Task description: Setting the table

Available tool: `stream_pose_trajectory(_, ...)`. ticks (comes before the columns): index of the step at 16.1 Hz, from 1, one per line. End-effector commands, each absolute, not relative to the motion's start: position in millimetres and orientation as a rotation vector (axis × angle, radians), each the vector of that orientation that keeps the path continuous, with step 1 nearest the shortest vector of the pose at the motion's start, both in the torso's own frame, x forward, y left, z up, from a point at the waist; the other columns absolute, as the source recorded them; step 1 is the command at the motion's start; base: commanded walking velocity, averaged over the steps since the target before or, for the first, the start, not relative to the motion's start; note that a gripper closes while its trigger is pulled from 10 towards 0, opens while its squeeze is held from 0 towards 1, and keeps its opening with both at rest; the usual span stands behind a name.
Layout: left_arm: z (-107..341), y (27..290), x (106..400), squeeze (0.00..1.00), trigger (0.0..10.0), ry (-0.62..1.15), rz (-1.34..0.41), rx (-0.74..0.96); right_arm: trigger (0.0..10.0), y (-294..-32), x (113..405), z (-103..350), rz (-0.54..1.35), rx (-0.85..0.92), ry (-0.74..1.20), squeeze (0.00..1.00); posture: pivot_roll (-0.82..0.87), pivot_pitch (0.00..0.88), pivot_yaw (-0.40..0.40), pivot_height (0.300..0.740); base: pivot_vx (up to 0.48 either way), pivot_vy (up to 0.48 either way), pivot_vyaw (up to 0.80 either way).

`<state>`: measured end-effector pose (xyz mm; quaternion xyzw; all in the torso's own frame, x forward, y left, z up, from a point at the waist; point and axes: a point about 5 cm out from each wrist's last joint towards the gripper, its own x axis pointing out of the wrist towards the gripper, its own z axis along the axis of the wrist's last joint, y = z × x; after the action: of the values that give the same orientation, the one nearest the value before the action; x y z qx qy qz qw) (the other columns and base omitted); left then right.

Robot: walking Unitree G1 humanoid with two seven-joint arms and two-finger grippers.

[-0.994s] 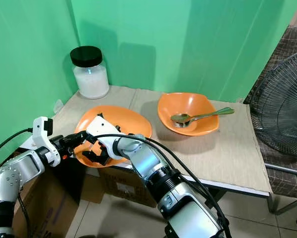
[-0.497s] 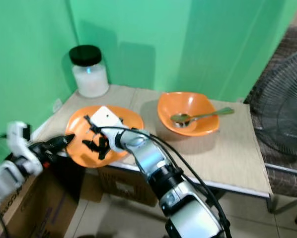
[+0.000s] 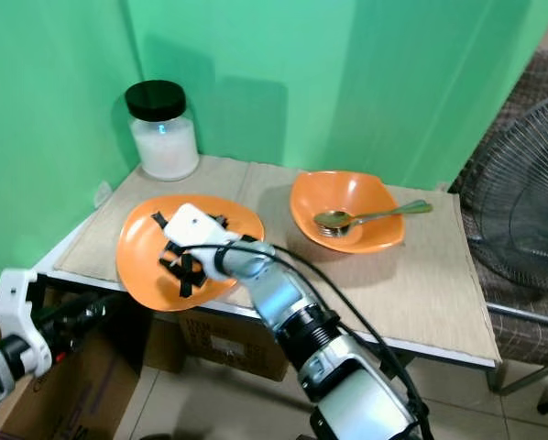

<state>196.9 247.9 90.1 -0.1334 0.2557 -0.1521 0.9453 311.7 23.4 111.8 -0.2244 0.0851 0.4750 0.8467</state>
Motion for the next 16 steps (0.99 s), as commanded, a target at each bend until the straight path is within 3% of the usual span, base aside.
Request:
stream_pose_trajectory(1, 90.8, 244.7, 196.7, 0.0, 10.0, 0.513, -0.318, -0.258, 10.0, 22.7, 310.6, 109.0, 1.011, -0.494, 0.177, 0.0, 0.14, 0.0, -0.037, 0.74, 0.0, 0.0, 0.0)
stream_pose_trajectory(8, 65.9, 223.2, 216.0, 0.0, 10.0, 0.414, -0.36, -0.578, 10.0, 26.4, 300.6, 104.3, 1.108, -0.458, 0.186, 0.0, 0.13, 0.0, -0.026, 0.74, 0.0, 0.0, 0.0)
stream_pose_trajectory(13, 55.3, 216.0, 221.0, 0.0, 10.0, 0.397, -0.378, -0.643, 10.0, 31.1, 297.0, 113.0, 1.163, -0.392, 0.157, 0.0, 0.13, 0.0, -0.032, 0.74, 0.0, 0.0, 0.0)
stream_pose_trajectory(16, 58.3, 214.5, 219.1, 0.0, 10.0, 0.393, -0.418, -0.615, 10.0, 23.4, 311.9, 129.1, 1.091, -0.364, 0.112, 0.0, 0.13, 0.0, -0.03, 0.74, 0.0, 0.0, 0.0)
